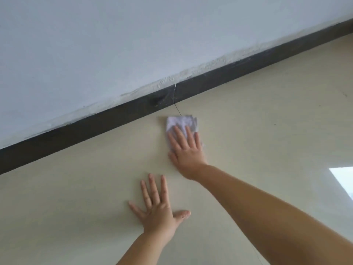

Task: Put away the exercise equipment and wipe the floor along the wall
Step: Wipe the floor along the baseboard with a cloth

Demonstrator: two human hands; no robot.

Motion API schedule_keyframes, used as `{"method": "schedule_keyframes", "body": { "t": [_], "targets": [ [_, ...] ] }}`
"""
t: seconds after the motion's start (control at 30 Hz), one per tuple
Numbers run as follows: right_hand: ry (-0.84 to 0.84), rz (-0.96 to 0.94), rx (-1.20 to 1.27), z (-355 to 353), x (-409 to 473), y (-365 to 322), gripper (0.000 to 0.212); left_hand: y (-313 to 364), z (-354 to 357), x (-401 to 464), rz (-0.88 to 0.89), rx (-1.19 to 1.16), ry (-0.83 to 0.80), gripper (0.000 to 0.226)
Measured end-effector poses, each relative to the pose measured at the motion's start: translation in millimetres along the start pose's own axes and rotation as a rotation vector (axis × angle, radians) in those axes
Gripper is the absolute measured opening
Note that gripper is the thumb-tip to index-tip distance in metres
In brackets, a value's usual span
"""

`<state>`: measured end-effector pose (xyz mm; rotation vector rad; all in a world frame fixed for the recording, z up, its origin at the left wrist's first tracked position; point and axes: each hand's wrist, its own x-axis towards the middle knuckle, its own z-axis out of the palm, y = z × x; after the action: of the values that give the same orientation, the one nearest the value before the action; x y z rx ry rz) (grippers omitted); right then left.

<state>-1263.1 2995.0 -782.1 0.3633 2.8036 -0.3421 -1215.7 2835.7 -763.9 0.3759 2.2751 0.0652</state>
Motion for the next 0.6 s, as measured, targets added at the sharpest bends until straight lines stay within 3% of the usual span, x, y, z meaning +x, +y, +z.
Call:
{"method": "schedule_keyframes", "body": {
  "t": [0.1,0.17,0.23,0.33,0.4,0.47,0.53,0.6],
  "targets": [
    [-0.141,-0.455,-0.104,-5,11,-33,0.055,-2,8,5,0.044,0.007,0.173,0.136],
    [-0.080,-0.478,-0.094,-15,30,-2,0.052,-8,18,13,0.077,-0.020,0.256,0.148],
    [0.029,-0.264,-0.063,-22,43,50,0.053,-12,23,17,0.090,0.004,0.267,0.150],
    [0.228,0.263,0.025,-37,37,137,0.053,-11,25,16,0.135,0.025,0.279,0.146],
    [0.146,0.664,0.223,-48,31,165,0.052,-12,23,15,0.153,0.014,0.264,0.147],
    [0.103,0.823,0.263,-52,39,149,0.054,-13,24,16,0.144,0.004,0.255,0.147],
    [0.147,0.650,0.181,-39,51,102,0.057,-12,25,16,0.140,0.012,0.267,0.148],
    [0.251,0.304,0.064,-19,53,43,0.062,-10,23,15,0.140,0.015,0.277,0.151]
  ]
}}
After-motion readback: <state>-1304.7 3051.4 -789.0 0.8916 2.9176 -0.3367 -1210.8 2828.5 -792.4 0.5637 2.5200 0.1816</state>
